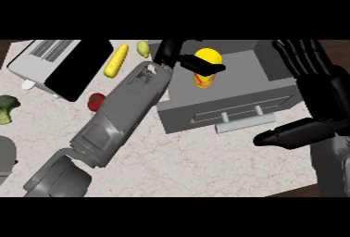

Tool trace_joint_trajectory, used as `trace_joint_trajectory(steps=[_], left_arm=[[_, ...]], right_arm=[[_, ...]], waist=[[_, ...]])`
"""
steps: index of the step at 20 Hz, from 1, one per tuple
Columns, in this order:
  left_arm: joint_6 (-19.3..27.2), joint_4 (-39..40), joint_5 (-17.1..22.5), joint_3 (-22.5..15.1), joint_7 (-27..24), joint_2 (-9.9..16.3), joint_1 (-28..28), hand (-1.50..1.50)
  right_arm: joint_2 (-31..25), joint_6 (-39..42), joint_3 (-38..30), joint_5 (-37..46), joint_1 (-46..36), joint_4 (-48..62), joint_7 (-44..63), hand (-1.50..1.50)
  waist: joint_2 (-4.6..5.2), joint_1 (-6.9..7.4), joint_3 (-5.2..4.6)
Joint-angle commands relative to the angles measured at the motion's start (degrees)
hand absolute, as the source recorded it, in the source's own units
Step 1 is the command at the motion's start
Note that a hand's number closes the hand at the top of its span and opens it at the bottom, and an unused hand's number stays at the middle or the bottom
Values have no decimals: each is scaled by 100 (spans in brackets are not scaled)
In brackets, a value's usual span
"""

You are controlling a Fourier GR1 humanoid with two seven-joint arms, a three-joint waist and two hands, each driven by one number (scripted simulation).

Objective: Pick up the cup, place it into the drawer and close the drawer

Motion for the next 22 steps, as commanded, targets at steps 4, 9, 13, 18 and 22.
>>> trace_joint_trajectory(steps=[4,9,13,18,22], left_arm=[[-176,-432,845,248,-658,-1,281,-150],[-224,-576,1295,437,-1158,-1,177,-150],[121,-498,1452,445,-1426,-1,184,-150],[263,-469,1733,361,-1477,-1,227,-150],[155,-357,1780,592,-1651,-1,214,-150]], right_arm=[[73,941,564,-750,-24,-106,68,150],[-249,1737,969,-1206,-56,55,525,150],[-1012,2383,1311,-662,164,-51,790,150],[-1309,2181,1522,563,341,-346,838,-150],[-1126,1608,1979,2139,699,153,94,-150]], waist=[[-8,-106,-11],[-49,135,-15],[-122,293,-14],[-197,542,-10],[-177,863,-2]])
